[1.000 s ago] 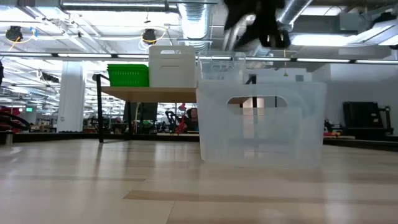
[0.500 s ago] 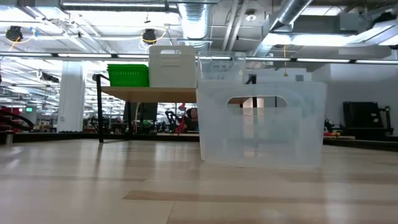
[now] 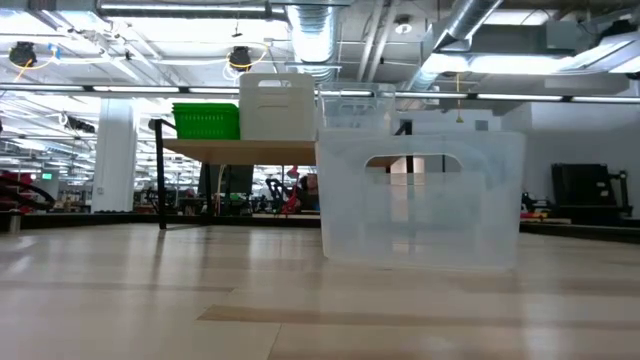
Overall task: Stack baskets on shelf by color
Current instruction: Stack the transparent bin on top of the transparent bin on the shelf
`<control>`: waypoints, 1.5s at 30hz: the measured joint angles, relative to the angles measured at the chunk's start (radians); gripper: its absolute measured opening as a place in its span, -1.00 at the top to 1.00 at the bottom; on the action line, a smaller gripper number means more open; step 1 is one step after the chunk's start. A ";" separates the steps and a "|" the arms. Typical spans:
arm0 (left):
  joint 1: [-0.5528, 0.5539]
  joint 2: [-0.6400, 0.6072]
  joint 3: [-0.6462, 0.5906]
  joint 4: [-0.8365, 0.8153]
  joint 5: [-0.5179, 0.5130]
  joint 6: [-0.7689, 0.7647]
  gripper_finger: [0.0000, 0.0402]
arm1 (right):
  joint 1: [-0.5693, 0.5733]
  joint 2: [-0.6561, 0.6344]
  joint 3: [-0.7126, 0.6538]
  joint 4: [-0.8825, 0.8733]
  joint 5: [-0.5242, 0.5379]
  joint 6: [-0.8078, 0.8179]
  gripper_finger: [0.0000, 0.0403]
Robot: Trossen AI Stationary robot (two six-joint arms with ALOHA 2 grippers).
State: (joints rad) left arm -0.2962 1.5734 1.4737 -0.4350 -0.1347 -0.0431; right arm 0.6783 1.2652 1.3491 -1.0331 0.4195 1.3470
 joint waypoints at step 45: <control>-0.037 0.440 -0.227 0.421 0.060 -0.006 -0.09 | 0.127 0.001 -0.001 -0.091 0.031 0.062 0.13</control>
State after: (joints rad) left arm -0.3328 2.0132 1.2472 -0.0135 -0.0749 -0.0487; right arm 0.8051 1.2660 1.3483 -1.1240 0.4503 1.4094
